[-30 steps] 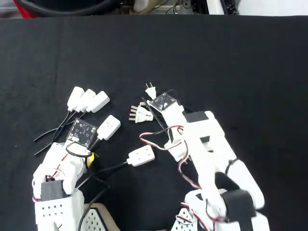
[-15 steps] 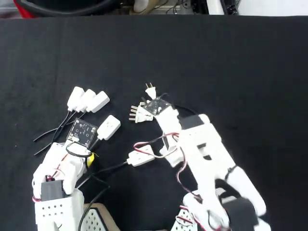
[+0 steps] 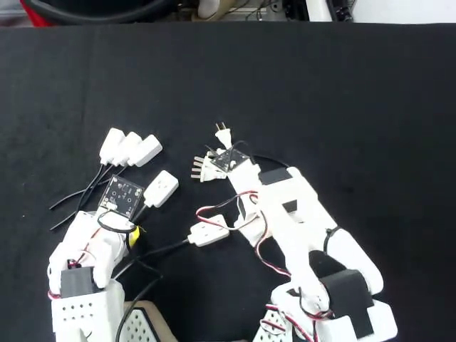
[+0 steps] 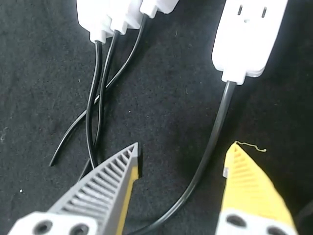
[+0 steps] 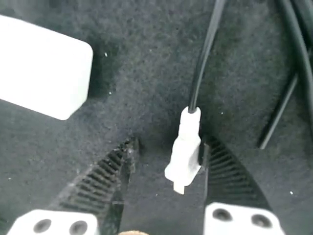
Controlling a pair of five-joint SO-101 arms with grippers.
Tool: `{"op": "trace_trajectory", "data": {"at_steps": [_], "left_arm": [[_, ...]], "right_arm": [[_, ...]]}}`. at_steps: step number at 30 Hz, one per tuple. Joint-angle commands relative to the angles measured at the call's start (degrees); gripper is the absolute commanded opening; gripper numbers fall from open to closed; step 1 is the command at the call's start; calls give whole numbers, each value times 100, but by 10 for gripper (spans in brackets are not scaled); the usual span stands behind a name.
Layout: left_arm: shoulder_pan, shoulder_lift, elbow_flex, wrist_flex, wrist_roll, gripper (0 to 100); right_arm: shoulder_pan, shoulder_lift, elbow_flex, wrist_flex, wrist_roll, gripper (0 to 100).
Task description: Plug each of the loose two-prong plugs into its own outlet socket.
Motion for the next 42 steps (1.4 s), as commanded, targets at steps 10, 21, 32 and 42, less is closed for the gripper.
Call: {"op": "trace_trajectory", "data": {"at_steps": [10, 21, 32, 42], "left_arm": [[-13, -9, 31, -88, -35, 281], [-13, -9, 31, -88, -35, 281], [-13, -9, 31, -97, -35, 281], [-22, -9, 31, -97, -35, 281]], "right_arm": [[580, 66, -286, -229, 809, 30], [949, 22, -1077, 510, 1090, 155], [1020, -215, -1279, 1029, 1090, 254], [26, -1684, -40, 826, 712, 135]]}}
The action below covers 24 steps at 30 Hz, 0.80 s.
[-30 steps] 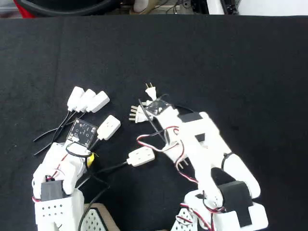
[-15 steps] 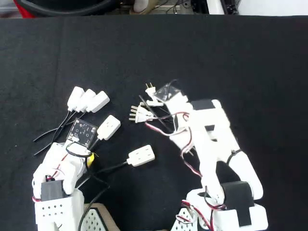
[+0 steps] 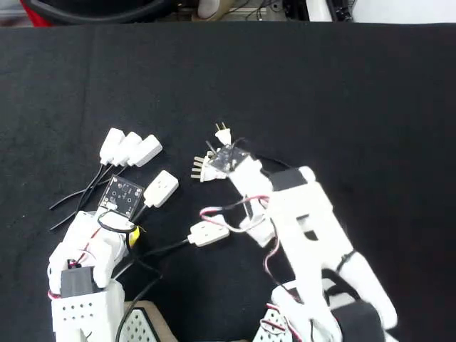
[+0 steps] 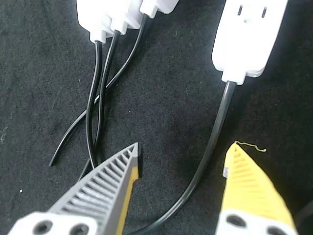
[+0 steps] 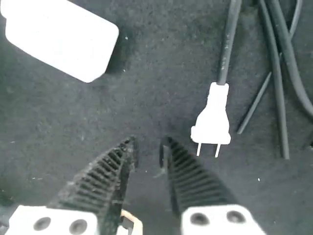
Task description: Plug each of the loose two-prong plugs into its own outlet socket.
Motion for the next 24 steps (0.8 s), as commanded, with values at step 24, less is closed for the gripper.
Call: {"op": "trace_trajectory", "data": {"at_steps": [24], "left_arm": [[-13, -9, 31, -88, -35, 281]], "right_arm": [[624, -444, 831, -1292, 167, 172]]}}
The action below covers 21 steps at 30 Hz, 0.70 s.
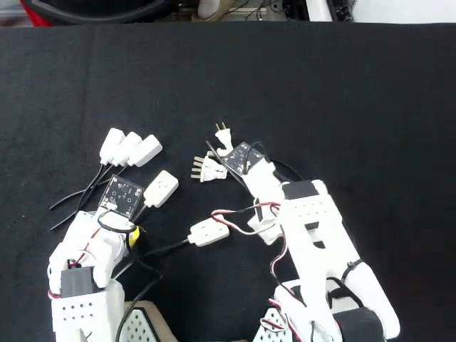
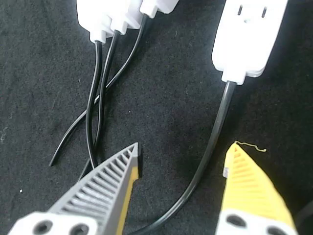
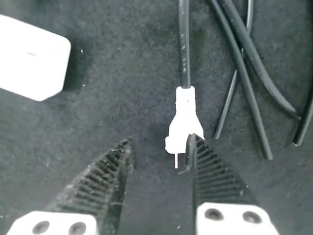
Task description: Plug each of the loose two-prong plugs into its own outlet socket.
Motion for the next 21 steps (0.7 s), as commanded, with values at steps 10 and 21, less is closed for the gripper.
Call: {"op": "trace_trajectory", "data": {"at_steps": [10, 21], "left_arm": [[-22, -9, 31, -88, -35, 281], [-22, -9, 31, -79, -35, 281]], "right_arm": [[105, 954, 136, -870, 176, 172], [466, 1209, -22, -932, 475, 157]]}}
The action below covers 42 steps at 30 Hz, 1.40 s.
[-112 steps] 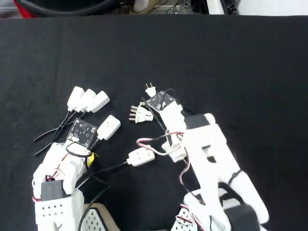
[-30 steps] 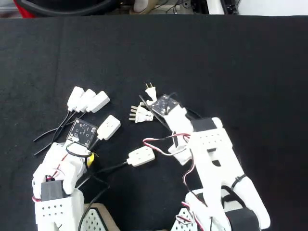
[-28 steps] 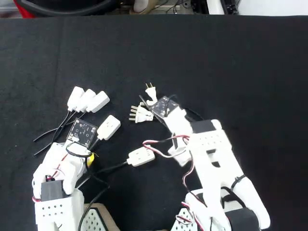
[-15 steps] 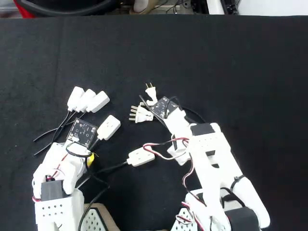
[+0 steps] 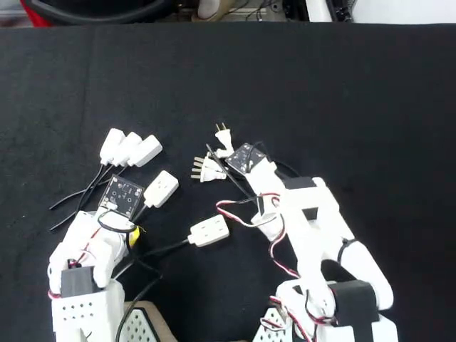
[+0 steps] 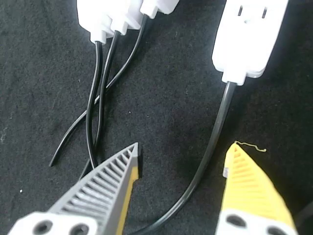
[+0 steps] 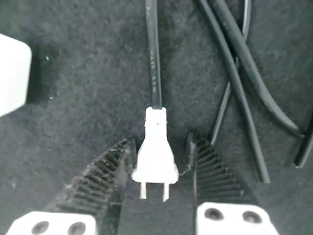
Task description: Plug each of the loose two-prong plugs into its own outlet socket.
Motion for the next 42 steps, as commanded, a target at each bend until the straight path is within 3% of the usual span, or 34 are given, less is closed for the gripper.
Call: {"op": "trace_trajectory", "data": {"at_steps": [1, 4, 12, 20, 23, 29, 31, 34, 42], "left_arm": [[-13, -9, 31, -79, -35, 281], [-13, -9, 31, -79, -35, 281], [-13, -9, 31, -79, -35, 281], [-13, -9, 31, -88, -35, 281], [-13, -9, 31, -88, -35, 281], [-13, -9, 31, -79, -35, 281], [-13, -9, 31, -79, -35, 281], [-22, -9, 31, -79, -35, 281], [-22, -9, 31, -88, -35, 281]], "right_arm": [[123, 40, -40, -18, 105, 133], [123, 13, -57, -79, 132, 50], [114, -4, -84, -123, 246, 48], [88, -848, -426, 686, 264, 39], [-18, -1156, -400, 914, 264, 106], [-563, -1244, -400, 1530, 229, 341], [-659, -1244, -435, 1679, 229, 367], [-668, -1244, -409, 1741, 220, 344], [-677, -1253, -4, 1556, 220, 132]]}}
